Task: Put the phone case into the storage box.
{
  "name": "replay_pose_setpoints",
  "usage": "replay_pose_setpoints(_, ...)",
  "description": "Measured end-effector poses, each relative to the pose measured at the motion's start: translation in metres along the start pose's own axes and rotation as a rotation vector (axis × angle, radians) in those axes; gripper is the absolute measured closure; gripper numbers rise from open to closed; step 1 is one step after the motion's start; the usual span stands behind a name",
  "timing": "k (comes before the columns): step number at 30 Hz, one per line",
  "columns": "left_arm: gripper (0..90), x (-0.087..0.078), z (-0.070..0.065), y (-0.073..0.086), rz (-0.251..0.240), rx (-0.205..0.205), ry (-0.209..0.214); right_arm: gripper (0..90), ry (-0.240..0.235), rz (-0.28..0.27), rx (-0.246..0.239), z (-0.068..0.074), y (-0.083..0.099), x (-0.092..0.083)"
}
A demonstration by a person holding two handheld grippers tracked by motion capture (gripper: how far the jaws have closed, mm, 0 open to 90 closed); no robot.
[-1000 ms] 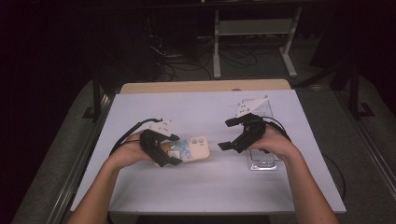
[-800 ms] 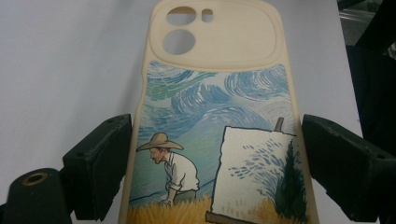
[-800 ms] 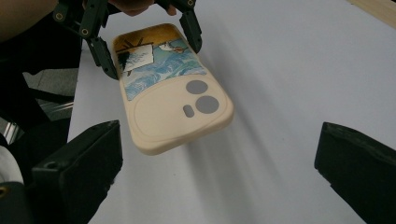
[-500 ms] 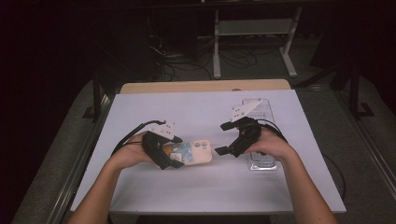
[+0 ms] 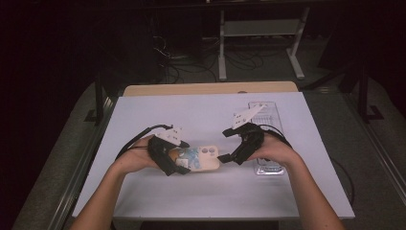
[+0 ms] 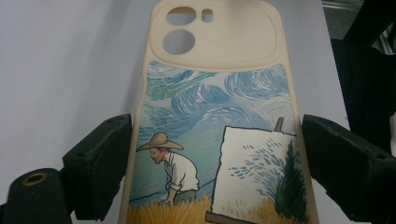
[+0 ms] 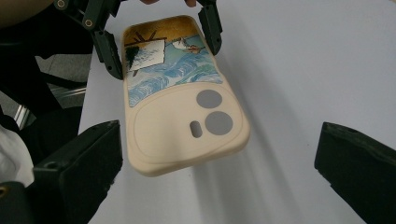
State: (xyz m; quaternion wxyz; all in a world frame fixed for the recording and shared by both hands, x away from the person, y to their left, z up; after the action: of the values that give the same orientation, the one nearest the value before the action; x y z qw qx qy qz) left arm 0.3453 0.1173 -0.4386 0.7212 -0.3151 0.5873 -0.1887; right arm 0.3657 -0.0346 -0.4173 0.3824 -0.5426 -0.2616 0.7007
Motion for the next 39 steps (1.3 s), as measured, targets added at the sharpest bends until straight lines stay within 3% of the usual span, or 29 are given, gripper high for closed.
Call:
replay_pose_setpoints(14, 11.4, 0.003, -0.007, -0.004, 0.002, 0.019, 0.012, 0.7, -0.038, 0.032, -0.018, 0.008, -0.001, 0.016)
replay_pose_setpoints(27, 11.4, 0.006, -0.012, -0.006, 0.011, 0.045, 0.015, 0.7, -0.056, 0.078, -0.089, 0.013, -0.001, 0.034)
replay_pose_setpoints(39, 11.4, 0.006, -0.015, -0.009, 0.012, 0.063, 0.016, 0.7, -0.066, 0.139, -0.11, 0.017, 0.002, 0.049)
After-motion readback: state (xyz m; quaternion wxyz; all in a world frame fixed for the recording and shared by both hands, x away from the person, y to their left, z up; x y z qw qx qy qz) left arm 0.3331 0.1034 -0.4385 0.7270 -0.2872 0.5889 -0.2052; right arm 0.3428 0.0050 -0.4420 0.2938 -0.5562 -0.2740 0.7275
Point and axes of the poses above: each handheld gripper's, and its own axes: x roughly forward along the jaws, y roughly out of its underside, z roughly to its left, the point moved 9 cm from there along x, roughly forward along the jaws, and after that the axes turned 13 degrees about -y, right-handed, at the moved point
